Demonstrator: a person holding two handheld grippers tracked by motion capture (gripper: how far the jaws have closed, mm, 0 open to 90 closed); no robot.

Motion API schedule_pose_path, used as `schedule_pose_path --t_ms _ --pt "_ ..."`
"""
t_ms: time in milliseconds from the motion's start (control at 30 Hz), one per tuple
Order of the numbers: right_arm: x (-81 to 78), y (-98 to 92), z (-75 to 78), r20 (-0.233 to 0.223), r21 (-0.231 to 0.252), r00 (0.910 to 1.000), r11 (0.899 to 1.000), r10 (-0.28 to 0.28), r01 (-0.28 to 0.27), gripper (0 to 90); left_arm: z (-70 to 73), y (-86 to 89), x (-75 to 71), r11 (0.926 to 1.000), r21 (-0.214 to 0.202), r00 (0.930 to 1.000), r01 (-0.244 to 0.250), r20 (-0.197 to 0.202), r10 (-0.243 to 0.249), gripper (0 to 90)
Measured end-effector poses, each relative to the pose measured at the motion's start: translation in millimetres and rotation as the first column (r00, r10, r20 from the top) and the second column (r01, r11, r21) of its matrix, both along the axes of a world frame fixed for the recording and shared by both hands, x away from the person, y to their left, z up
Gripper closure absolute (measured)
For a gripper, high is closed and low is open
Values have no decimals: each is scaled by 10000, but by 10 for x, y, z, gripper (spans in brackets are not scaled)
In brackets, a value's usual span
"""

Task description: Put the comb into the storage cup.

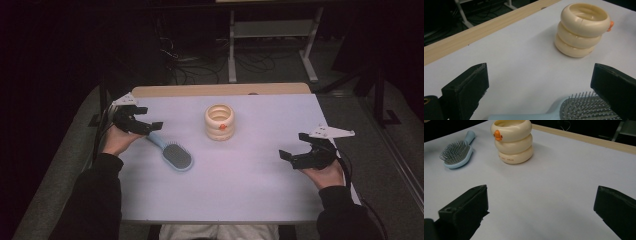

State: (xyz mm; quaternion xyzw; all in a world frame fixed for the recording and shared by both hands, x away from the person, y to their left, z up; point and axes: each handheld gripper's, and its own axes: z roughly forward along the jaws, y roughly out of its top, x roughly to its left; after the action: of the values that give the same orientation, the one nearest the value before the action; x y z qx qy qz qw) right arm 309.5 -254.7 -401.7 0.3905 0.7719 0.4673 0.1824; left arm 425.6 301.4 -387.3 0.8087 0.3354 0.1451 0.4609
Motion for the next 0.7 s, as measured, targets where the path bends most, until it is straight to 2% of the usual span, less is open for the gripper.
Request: schedule_pose_path --t_ms 233,300,367,433,567,700 --pt "4 6 -2 8 -22 10000 10000 20 -20 0 -73 72 74 9999 -27 9993 -126 -363 125 63" --pt "6 7 -3 4 -15 10000 10000 21 -21 0 -78 83 83 9999 15 9994 -142 -319 142 73" --pt "7 11 -4 8 -39 10000 10000 16 -16 0 -95 106 108 9998 -48 9995 -207 -253 206 147" --pt "8 11 -5 8 -44 10000 10000 11 -11 0 -100 111 121 9997 -118 9994 -208 -262 205 163" --pt "11 13 -9 -15 -54 10000 10000 23 -23 0 -144 124 173 9995 -78 9986 -315 -429 312 274" --pt "12 12 -11 -74 -45 10000 10000 39 -39 0 -209 136 218 9993 -4 9967 -376 -716 375 310"
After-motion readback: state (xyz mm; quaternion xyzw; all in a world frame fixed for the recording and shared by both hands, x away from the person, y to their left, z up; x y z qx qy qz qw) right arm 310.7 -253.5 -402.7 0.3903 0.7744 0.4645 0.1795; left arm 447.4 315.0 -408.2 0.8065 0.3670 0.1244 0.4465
